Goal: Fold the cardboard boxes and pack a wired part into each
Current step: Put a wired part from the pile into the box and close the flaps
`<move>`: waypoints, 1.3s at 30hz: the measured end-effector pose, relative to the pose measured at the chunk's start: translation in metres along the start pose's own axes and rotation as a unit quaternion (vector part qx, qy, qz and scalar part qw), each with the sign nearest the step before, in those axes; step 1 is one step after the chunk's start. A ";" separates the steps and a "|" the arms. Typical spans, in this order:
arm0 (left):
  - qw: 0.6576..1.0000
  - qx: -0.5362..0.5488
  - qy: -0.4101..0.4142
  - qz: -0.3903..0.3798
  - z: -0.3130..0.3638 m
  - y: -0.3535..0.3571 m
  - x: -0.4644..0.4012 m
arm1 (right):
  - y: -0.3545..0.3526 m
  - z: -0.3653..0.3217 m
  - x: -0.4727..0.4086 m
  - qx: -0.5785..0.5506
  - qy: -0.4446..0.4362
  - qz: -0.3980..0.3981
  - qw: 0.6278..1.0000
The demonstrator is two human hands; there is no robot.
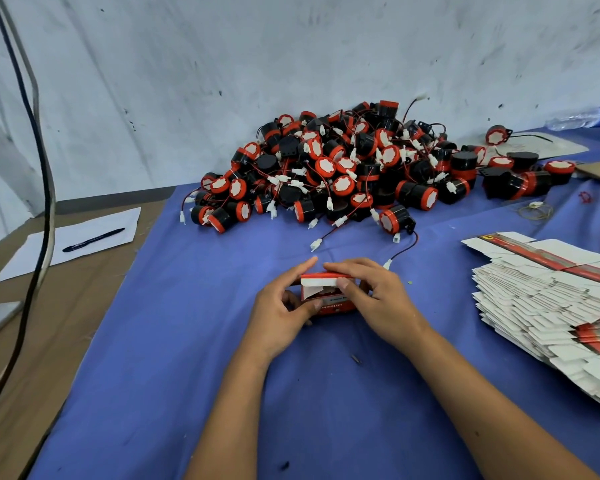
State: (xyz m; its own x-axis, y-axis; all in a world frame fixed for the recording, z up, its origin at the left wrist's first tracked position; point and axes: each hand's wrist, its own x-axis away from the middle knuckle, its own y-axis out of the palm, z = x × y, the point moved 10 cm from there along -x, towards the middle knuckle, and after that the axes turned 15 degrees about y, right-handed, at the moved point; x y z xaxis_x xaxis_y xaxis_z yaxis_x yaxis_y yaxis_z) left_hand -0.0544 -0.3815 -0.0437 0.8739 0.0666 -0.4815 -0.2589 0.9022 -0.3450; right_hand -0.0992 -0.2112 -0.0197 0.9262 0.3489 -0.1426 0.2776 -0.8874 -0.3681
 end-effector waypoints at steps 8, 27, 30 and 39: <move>1.000 0.024 0.000 0.017 0.001 -0.003 0.001 | 0.002 0.005 -0.002 0.001 0.019 -0.028 0.999; 0.872 -0.389 0.296 0.036 0.075 0.006 0.003 | -0.006 -0.021 0.013 0.122 -0.108 0.079 0.983; 0.866 -0.393 0.308 -0.002 0.069 0.008 -0.002 | -0.004 -0.022 0.015 0.143 -0.120 0.086 0.979; 0.990 -0.065 0.059 0.112 0.015 -0.022 -0.008 | -0.008 -0.005 0.002 0.062 -0.065 0.069 0.994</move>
State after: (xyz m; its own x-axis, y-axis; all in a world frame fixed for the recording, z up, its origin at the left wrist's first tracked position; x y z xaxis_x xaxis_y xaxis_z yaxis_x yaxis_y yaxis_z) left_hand -0.0500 -0.3960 -0.0202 0.7364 0.2024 -0.6455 -0.4988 0.8071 -0.3160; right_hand -0.0979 -0.2051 -0.0129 0.9101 0.2697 -0.3146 0.1093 -0.8887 -0.4454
